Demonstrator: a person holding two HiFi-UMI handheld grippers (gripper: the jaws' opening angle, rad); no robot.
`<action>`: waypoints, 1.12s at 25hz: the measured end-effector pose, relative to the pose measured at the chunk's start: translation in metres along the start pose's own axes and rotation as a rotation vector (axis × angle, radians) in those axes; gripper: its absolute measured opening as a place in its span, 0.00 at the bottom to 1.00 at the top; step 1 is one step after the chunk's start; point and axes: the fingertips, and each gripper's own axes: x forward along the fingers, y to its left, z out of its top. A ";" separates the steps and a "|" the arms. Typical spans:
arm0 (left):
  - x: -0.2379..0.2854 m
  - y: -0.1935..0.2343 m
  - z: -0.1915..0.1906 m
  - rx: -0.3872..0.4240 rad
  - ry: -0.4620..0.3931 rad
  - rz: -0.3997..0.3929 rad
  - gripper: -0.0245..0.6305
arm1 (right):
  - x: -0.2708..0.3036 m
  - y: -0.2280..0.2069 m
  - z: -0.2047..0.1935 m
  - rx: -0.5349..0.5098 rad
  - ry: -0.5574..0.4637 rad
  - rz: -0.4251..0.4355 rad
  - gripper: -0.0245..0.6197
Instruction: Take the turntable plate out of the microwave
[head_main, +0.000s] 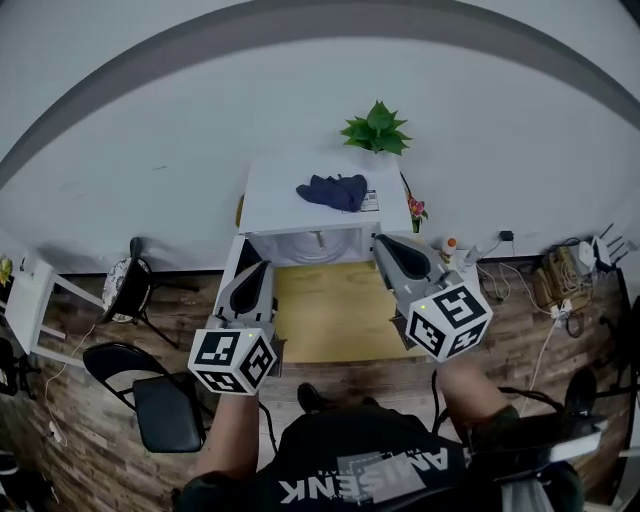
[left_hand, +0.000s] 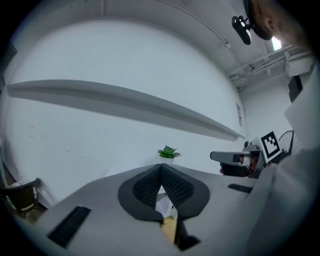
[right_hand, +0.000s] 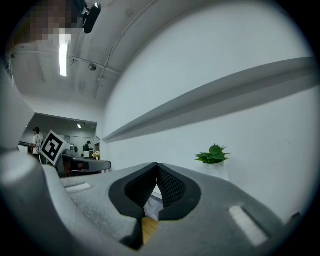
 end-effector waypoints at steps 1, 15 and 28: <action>0.005 0.009 0.001 -0.004 0.006 -0.002 0.04 | 0.007 0.002 0.001 0.000 0.002 -0.006 0.05; 0.053 0.068 -0.008 -0.039 0.020 -0.137 0.04 | 0.069 0.001 -0.020 0.024 0.062 -0.145 0.07; 0.081 0.073 -0.075 -0.110 0.095 0.010 0.07 | 0.082 -0.048 -0.085 0.160 0.097 -0.091 0.12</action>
